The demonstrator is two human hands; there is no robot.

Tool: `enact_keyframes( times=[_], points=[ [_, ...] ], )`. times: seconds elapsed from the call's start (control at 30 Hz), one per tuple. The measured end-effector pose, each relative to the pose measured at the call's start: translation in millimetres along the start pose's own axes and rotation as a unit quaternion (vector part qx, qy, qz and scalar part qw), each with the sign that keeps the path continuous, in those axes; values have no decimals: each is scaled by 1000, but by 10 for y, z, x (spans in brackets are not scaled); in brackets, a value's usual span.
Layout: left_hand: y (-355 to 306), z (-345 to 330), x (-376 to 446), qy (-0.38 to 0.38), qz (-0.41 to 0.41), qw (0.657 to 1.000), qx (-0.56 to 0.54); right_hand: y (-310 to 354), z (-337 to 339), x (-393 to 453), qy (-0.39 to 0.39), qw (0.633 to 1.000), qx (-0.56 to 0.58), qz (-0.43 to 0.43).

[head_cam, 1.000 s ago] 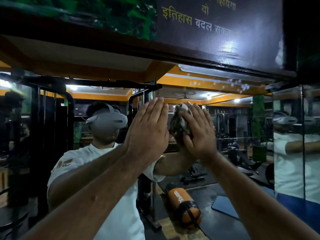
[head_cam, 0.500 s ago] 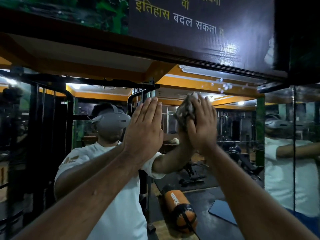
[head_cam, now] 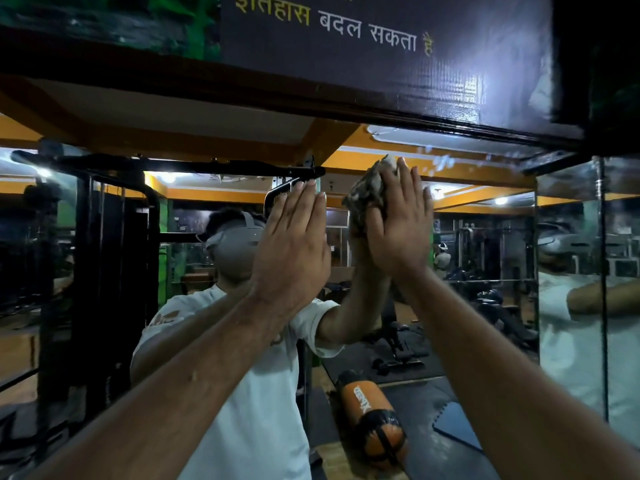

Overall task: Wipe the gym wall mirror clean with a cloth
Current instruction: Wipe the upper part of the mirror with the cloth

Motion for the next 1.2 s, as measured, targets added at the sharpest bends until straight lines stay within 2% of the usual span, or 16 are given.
enact_keyframes(
  times=[0.03, 0.13, 0.2, 0.3, 0.37, 0.4, 0.5, 0.57, 0.63, 0.77, 0.83, 0.93, 0.97, 1.0, 1.13, 1.2],
  points=[
    [-23, -14, 28, -2, -4, 1000, -3, 41, -19, -46, 9, 1000, 4, 10],
    [-91, -79, 89, -6, -14, 1000, -19, -16, -88, -379, 57, 991, -25, 118],
    [-132, -129, 125, -11, -21, 1000, -13, -232, -40, -456, 63, 988, -47, 136],
    [-196, -149, 208, -28, -35, 999, 0, -505, 145, -131, 6, 1000, -10, 3],
    [-219, -135, 267, -33, -45, 998, 7, -436, 192, 54, -22, 997, 27, -65],
    [-224, -127, 286, -32, -48, 998, 8, -341, 170, 78, -18, 998, 31, -54],
    [-217, -137, 277, -23, -52, 998, 3, -158, 14, -124, 23, 996, -7, 81],
    [-207, -164, 234, -23, -52, 998, 4, -275, 15, -265, 31, 992, -32, 119],
    [-217, -182, 210, -25, -53, 998, 10, -476, 118, -221, 3, 997, -28, 69],
    [-289, -191, 228, -17, -56, 998, 12, -553, 193, -55, -61, 992, 30, -105],
    [-339, -215, 247, -11, -55, 998, 9, -451, 103, -149, -46, 994, 39, -86],
    [-439, -286, 263, -2, -60, 998, 12, -493, 45, -471, 13, 999, 3, 48],
    [-476, -312, 271, -3, -62, 998, 14, -626, 83, -526, 19, 998, -10, 61],
    [-515, -336, 284, -5, -64, 998, 14, -794, 149, -523, 8, 999, -13, 42],
    [-695, -412, 374, -8, -44, 999, 5, -1227, 337, -302, -69, 985, 27, -153],
    [-840, -473, 426, -8, -39, 999, 0, -1166, 309, -279, -51, 989, 27, -133]
  ],
)
Point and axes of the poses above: each hand's wrist, its own x-axis towards the middle knuckle, its own z-axis out of the back of the hand, y = z × x, the point moved 5 cm from there along x, towards the middle knuckle, and after that the axes turned 10 degrees about y, right-handed, at the moved point
